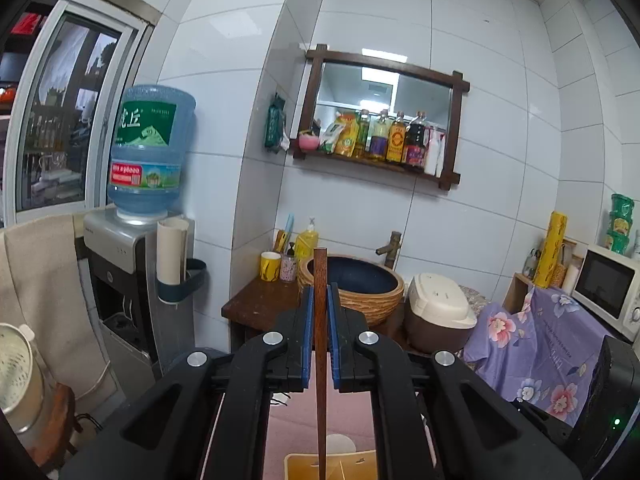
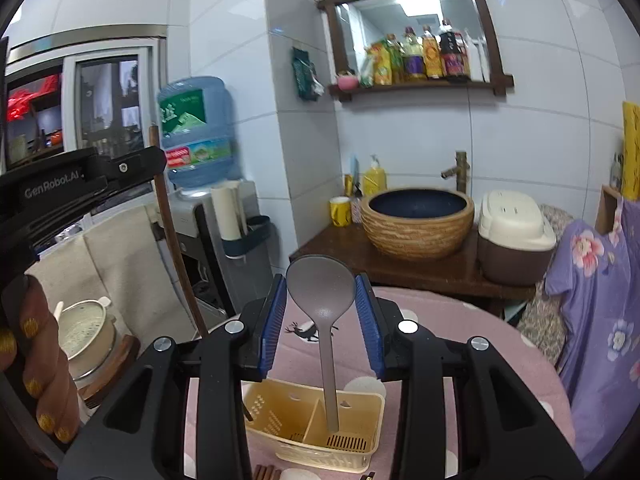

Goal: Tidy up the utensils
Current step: 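Lift the spoon and chopstick and carry both over the beige basket, then open both tools to drop the spoon and chopstick into the basket, then move the right tool to the black chopsticks while the left tool approaches wooden chopsticks, then close the right tool on a black chopstick while the left tool grasps a wooden chopstick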

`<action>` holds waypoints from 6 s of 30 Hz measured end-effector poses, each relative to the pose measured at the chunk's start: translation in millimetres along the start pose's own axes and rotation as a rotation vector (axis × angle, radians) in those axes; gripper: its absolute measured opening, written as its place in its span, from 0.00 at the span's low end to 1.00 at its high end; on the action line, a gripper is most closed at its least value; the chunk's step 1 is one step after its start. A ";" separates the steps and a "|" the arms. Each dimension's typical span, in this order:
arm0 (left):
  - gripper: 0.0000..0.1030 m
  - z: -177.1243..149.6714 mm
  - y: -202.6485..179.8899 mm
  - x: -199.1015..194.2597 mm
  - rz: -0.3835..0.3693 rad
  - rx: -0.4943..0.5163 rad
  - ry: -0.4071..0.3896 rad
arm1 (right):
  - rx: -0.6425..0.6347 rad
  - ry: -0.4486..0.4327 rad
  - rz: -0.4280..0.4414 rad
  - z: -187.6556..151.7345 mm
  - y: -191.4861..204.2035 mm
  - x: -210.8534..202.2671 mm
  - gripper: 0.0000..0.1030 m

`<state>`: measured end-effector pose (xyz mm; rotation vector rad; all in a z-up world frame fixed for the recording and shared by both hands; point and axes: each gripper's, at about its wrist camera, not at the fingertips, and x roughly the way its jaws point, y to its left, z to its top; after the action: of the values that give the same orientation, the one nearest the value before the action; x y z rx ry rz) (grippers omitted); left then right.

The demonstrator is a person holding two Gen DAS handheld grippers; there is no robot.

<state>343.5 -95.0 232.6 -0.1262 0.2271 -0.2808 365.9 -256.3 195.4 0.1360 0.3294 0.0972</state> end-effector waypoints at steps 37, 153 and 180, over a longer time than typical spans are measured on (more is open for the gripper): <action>0.92 -157.6 47.4 -22.5 0.025 0.048 0.271 | -0.044 0.176 -0.157 -151.2 -18.1 -19.3 0.46; 0.23 -281.9 75.1 31.0 0.144 0.073 0.742 | 0.313 0.617 -0.191 -239.4 -68.0 71.3 0.21; 0.09 -284.2 59.9 36.3 0.158 0.103 0.743 | 0.235 0.612 -0.288 -241.3 -56.8 85.6 0.09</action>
<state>325.1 -74.5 -58.8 0.1049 0.9539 -0.1706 371.4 -274.1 -66.2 0.2905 0.9681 -0.1919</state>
